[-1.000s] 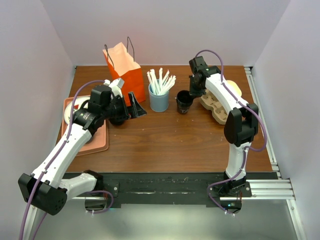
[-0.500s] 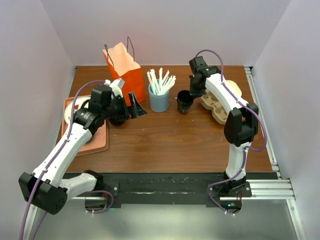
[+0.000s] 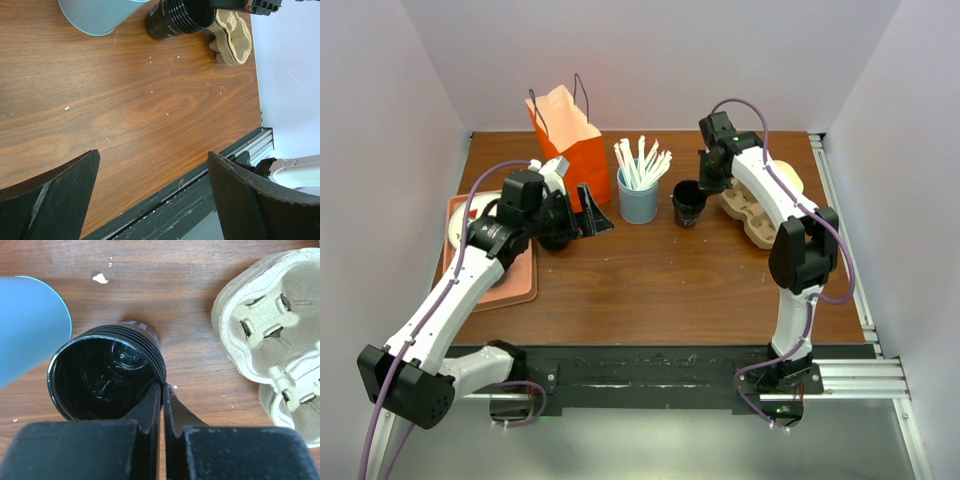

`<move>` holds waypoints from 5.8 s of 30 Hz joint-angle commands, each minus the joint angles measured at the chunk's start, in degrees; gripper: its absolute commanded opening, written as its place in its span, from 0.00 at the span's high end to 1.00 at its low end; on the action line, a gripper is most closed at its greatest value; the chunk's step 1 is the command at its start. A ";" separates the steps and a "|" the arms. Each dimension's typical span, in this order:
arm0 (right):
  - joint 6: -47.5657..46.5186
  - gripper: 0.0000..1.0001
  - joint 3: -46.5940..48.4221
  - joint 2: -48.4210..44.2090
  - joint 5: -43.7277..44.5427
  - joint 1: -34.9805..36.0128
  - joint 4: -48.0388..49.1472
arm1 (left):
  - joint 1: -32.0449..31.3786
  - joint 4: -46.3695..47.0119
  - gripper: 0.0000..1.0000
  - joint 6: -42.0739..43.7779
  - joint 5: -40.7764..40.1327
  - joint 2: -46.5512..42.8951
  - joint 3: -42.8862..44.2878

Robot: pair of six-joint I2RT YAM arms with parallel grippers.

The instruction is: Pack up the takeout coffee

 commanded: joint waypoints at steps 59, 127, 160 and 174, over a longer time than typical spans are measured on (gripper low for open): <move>-13.28 0.78 6.60 2.38 -2.73 -0.28 3.11 | -0.19 2.12 0.07 0.87 1.63 1.67 1.02; -19.34 0.76 5.63 1.23 0.35 -1.60 4.96 | -0.19 2.03 0.07 0.69 2.07 1.84 0.50; -19.34 0.86 5.37 2.64 -2.73 -2.04 4.34 | -0.19 2.12 0.07 0.78 2.16 2.11 0.32; -19.17 0.81 5.37 2.99 -3.78 -2.56 3.99 | -0.19 2.03 0.07 0.78 2.16 2.11 0.32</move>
